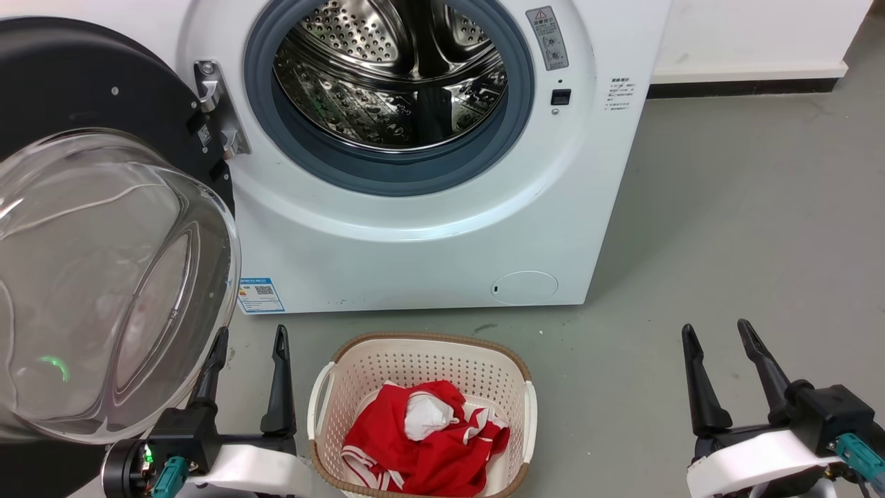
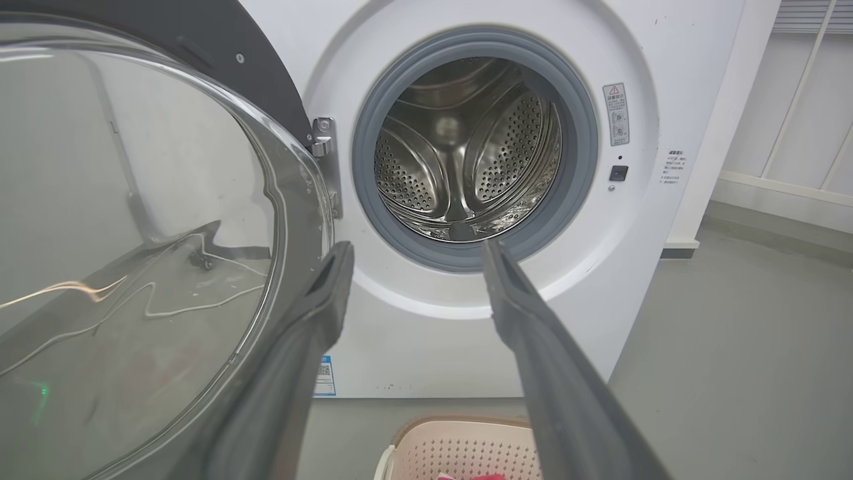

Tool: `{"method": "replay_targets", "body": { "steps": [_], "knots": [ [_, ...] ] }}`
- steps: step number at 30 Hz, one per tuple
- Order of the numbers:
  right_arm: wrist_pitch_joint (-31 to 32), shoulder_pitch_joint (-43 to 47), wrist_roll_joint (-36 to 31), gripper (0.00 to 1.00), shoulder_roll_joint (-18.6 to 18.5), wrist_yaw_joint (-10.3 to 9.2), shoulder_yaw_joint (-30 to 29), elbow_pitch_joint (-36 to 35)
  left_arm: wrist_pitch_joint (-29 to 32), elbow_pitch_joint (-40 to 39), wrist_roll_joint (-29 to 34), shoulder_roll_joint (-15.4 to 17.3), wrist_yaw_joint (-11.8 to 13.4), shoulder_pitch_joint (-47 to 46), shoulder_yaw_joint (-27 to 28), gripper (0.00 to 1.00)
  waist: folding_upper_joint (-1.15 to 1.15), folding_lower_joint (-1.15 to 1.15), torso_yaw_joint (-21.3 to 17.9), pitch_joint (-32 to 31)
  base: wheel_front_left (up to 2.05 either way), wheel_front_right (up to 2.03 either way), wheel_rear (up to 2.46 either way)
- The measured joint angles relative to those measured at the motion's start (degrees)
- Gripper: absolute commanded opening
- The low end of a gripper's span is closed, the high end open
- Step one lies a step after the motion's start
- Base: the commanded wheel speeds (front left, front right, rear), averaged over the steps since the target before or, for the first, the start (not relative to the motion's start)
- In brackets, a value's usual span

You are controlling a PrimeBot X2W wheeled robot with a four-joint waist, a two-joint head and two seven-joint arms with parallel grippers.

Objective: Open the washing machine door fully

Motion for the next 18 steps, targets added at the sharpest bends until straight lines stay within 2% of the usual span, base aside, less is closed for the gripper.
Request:
{"method": "replay_targets", "body": {
  "steps": [12,13,18],
  "knots": [
    [-0.15,-0.04,0.35,1.00,0.00,0.00,0.18,0.22,0.00,0.20,0.10,-0.04,-0.30,0.15,0.32,1.00,0.00,0.00,0.17,0.03,0.00,0.00,0.00],
    [-0.15,-0.04,0.41,0.00,0.00,0.00,0.21,0.23,0.01,0.31,0.13,-0.04,-0.37,0.15,0.37,0.00,0.00,0.00,0.16,0.02,0.00,0.00,0.00],
    [0.04,1.17,0.68,0.00,0.01,0.01,0.22,2.65,0.42,2.94,-0.25,-0.36,-0.44,1.42,0.26,0.00,0.00,0.00,0.16,0.02,0.00,0.00,0.00]
  ]
}}
